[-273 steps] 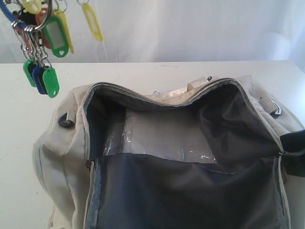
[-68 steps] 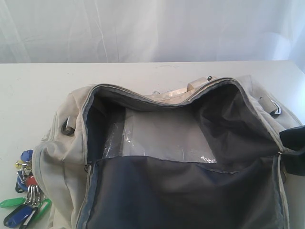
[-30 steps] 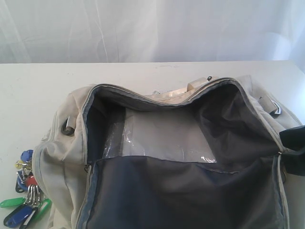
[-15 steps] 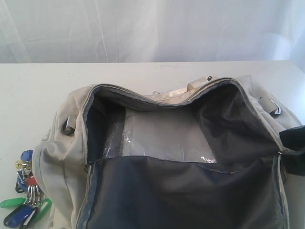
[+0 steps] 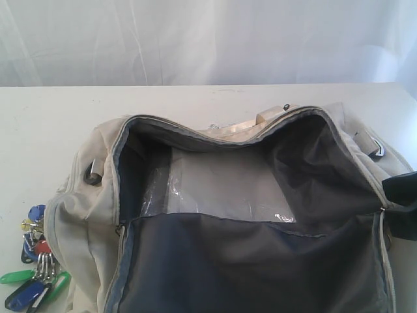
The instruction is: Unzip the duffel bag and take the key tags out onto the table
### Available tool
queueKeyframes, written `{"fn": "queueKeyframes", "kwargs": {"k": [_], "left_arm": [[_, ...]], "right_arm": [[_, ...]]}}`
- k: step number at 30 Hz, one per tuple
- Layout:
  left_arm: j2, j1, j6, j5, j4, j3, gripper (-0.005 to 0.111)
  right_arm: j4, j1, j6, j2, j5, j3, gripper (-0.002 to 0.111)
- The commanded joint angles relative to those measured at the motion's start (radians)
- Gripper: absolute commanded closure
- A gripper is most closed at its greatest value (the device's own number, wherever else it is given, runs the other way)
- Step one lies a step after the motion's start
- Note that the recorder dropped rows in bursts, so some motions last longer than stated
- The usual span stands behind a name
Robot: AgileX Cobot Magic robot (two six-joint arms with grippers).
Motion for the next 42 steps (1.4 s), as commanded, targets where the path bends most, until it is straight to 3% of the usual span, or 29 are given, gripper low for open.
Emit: {"fn": "queueKeyframes", "kwargs": {"k": [1,42], "left_arm": [[-0.004,-0.007,0.029,0.004,0.002,0.005,0.107],[-0.004,-0.001,-0.032,0.000,0.000,0.005,0.107]], "right_arm": [[-0.001,0.005,-0.007,-0.007,-0.004,0.004,0.108],[-0.004,0.023,-0.007,-0.017,-0.006,0.004,0.108]]}}
